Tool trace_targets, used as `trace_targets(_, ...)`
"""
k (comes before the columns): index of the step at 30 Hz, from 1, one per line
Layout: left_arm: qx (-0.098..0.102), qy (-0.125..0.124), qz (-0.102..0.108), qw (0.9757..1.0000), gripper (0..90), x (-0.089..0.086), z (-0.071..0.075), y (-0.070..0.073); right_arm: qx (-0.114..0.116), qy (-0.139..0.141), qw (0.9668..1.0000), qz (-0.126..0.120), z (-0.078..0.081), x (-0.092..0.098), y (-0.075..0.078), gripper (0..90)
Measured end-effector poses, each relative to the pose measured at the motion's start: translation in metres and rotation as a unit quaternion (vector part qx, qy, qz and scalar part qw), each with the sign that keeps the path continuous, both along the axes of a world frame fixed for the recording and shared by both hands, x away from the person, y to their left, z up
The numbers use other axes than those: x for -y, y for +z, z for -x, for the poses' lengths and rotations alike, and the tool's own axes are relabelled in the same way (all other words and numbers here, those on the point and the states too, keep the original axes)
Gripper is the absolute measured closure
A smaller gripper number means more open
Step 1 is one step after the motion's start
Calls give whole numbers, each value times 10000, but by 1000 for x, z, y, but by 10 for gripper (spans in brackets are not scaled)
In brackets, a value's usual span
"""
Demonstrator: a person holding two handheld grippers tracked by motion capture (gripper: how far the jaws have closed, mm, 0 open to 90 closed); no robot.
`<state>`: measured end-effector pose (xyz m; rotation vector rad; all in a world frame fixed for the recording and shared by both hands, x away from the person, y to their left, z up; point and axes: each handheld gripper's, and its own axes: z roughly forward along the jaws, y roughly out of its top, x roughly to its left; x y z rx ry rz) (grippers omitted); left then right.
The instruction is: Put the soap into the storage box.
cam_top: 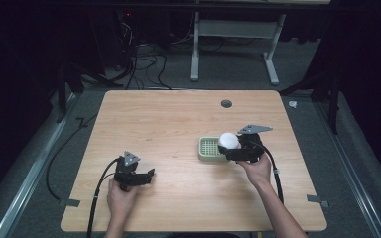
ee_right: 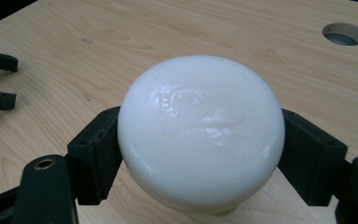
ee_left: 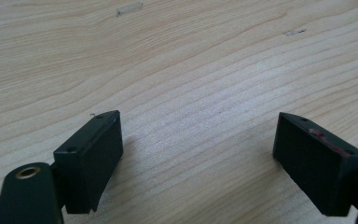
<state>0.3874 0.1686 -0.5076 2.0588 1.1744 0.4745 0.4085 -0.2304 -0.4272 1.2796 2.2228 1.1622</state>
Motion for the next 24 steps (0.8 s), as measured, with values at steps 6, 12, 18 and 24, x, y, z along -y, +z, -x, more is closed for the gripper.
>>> trace_targets(6, -1, -1, 3, 10000, 164, 0, 0, 0, -94, -55, 9999, 57, -10, -2, -7, 234)
trace_targets(12, 0, -1, -3, 10000, 164, 0, 0, 0, -156, -155, 9996, 159, -19, -5, -16, 234)
trace_targets(18, 0, 0, -1, 10000, 164, 0, 0, 0, -234, -221, 9992, 236, -26, -10, -26, 234)
trace_targets(24, 0, 1, -3, 10000, 164, 0, 0, 0, -242, -170, 9991, 299, -30, -15, -30, 234)
